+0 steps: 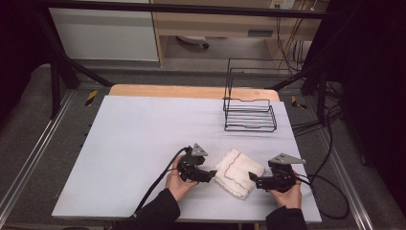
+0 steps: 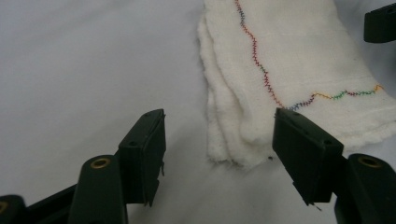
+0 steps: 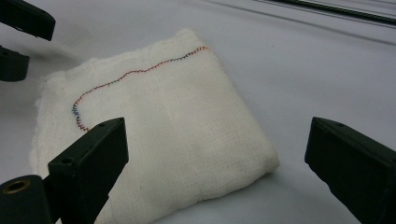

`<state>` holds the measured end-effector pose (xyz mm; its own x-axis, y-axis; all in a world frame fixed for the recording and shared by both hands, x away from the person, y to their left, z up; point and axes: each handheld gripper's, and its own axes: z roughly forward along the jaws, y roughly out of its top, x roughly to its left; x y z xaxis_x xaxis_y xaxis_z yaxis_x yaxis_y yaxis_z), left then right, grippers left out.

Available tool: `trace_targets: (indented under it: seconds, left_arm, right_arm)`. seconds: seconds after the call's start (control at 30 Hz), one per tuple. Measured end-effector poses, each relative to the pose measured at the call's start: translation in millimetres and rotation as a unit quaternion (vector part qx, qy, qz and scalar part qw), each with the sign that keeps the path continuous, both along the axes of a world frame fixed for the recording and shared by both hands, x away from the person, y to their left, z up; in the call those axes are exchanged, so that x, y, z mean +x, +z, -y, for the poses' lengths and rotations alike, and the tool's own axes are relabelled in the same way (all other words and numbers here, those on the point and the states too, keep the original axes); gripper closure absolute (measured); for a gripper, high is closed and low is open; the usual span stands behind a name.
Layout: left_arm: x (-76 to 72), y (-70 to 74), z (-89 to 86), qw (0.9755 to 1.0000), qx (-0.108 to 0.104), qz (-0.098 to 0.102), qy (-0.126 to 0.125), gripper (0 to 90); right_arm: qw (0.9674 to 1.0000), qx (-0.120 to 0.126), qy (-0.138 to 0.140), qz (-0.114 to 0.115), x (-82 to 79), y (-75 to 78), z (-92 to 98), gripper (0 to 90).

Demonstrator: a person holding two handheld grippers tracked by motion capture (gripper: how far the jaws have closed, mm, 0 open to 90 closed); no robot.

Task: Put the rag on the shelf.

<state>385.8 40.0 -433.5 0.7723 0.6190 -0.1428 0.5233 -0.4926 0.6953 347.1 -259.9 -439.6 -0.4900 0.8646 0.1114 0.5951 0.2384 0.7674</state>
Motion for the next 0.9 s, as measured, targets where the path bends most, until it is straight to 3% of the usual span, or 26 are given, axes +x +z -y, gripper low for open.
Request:
trace_targets:
  seconds: [0.17, 0.47, 0.63, 0.77, 0.9]
  left_arm:
    - [2.2, -6.0, 11.9, 0.9999, 0.012, -0.006, -0.001, 40.8]
    - [0.4, -11.3, 21.9, 0.9998, 0.013, -0.011, -0.009, 58.0]
    - [0.9, -11.3, 22.8, 0.9996, 0.010, -0.024, -0.006, 63.3]
    - [1.1, -10.5, 23.4, 0.9992, 0.007, -0.038, -0.010, 74.6]
    - [-1.6, -9.2, 23.5, 0.9994, 0.009, -0.034, -0.002, 80.9]
  right_arm:
    - [1.0000, 0.002, -0.001, -0.003, 0.3, 0.3, -0.1, 6.3]
    - [1.0000, 0.001, -0.004, -0.003, 1.3, -0.7, -0.1, 6.8]
    - [1.0000, 0.003, -0.005, -0.003, 1.7, -0.8, 0.3, 7.2]
    - [1.0000, 0.000, -0.006, -0.005, 2.0, -1.1, 0.4, 7.2]
    - [1.0000, 0.003, -0.007, -0.006, 1.9, -0.9, 1.1, 7.6]
